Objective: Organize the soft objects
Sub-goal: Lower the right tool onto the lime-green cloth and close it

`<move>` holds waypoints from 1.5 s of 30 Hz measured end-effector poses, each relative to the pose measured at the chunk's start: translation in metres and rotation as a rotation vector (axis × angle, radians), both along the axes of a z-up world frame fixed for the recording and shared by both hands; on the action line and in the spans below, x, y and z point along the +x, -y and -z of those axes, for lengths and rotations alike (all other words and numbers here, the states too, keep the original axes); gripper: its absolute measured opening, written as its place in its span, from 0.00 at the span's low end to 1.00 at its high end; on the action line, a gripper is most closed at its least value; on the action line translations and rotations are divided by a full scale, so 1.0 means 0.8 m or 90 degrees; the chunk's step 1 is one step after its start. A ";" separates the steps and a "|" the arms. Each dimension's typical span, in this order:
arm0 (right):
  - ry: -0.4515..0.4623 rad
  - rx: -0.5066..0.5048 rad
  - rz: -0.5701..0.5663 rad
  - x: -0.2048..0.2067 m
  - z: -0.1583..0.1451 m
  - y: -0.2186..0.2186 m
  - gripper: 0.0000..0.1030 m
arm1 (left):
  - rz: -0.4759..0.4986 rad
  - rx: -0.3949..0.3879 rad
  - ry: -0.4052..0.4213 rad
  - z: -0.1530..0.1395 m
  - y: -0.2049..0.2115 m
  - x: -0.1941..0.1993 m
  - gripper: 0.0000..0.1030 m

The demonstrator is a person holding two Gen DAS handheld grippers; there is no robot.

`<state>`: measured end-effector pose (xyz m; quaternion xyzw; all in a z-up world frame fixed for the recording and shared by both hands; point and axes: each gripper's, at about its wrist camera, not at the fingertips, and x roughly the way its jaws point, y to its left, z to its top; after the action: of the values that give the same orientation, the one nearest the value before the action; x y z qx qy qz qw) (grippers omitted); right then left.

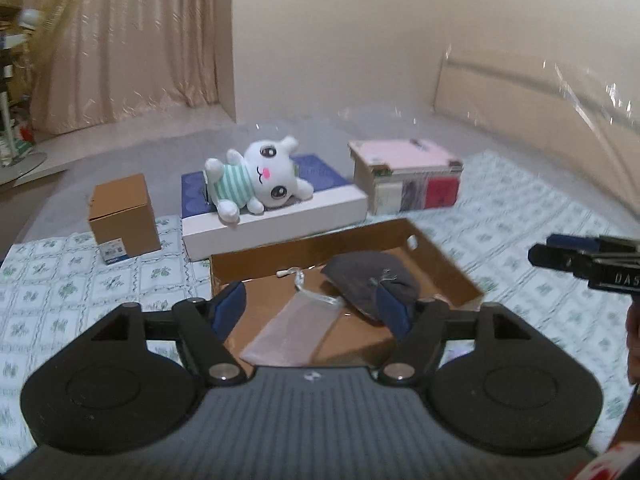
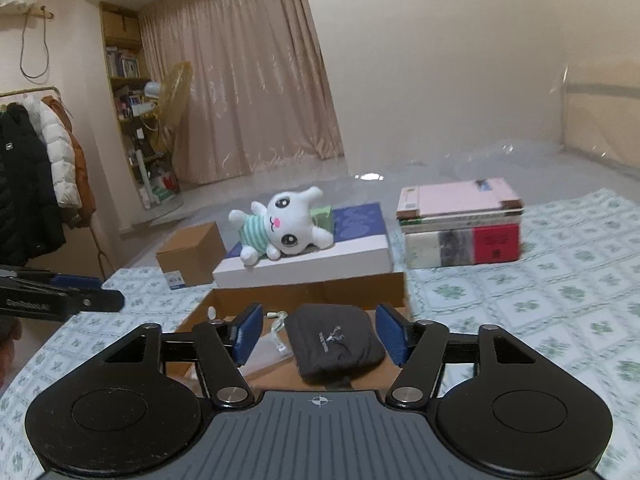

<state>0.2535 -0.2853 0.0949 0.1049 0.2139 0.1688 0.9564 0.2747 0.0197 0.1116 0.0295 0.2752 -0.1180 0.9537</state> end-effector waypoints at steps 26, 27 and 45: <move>-0.149 -0.029 0.044 -0.225 0.101 0.025 0.73 | -0.162 -0.042 -0.035 0.112 0.037 -0.268 0.76; -0.151 -0.027 0.045 -0.224 0.103 0.025 0.73 | -0.158 -0.040 -0.036 0.112 0.037 -0.269 0.76; -0.234 -0.010 0.050 -0.174 0.151 0.006 0.73 | -0.136 -0.047 -0.050 0.119 0.050 -0.237 0.75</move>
<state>0.1140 -0.2899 -0.0255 0.1347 0.3824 0.1072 0.9078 0.0848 -0.0199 0.0167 -0.0398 0.3091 -0.0266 0.9498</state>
